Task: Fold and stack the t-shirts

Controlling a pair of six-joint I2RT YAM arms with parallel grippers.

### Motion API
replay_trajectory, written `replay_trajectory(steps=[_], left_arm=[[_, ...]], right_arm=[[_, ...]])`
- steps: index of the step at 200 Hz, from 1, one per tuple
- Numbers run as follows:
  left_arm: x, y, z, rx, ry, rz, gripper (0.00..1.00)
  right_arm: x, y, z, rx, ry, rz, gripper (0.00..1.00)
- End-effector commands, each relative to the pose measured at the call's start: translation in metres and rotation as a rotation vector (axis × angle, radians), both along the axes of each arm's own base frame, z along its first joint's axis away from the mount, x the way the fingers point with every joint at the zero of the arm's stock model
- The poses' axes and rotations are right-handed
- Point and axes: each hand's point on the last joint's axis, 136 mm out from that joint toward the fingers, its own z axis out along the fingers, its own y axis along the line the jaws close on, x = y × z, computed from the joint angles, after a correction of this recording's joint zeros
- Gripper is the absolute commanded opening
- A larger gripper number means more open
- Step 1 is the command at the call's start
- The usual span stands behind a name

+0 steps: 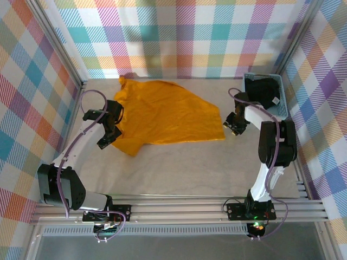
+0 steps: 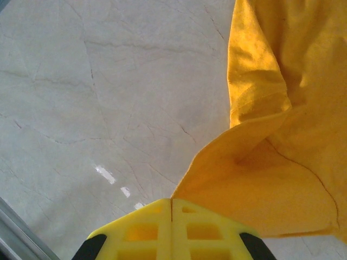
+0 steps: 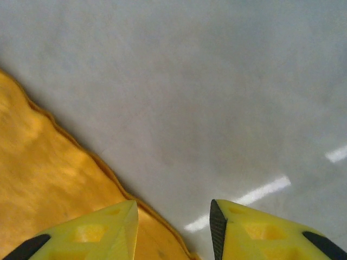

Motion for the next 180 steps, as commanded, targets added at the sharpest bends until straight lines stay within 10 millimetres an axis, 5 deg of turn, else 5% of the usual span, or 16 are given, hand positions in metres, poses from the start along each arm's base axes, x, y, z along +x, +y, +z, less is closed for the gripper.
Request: replay_trajectory(steps=[1, 35, 89, 143, 155, 180], left_arm=[[-0.008, 0.004, -0.001, -0.008, 0.006, 0.016, 0.00], [-0.004, 0.002, -0.002, -0.015, 0.013, -0.003, 0.00], [0.003, 0.000, 0.000, -0.019, 0.001, -0.013, 0.00], [0.014, -0.004, 0.011, -0.033, -0.038, -0.030, 0.00], [0.020, -0.005, 0.016, -0.041, -0.055, -0.031, 0.00], [0.032, -0.010, 0.034, -0.066, -0.113, -0.031, 0.00]], right_arm=[[-0.031, 0.027, 0.010, 0.073, 0.016, 0.008, 0.40], [-0.048, 0.040, -0.001, 0.121, 0.080, -0.025, 0.45], [-0.024, 0.037, -0.012, 0.083, 0.087, -0.017, 0.43], [-0.002, 0.044, -0.008, 0.093, 0.080, 0.013, 0.08], [-0.002, 0.041, 0.002, 0.077, 0.050, 0.009, 0.00], [0.004, 0.035, 0.038, 0.048, -0.067, 0.029, 0.00]])
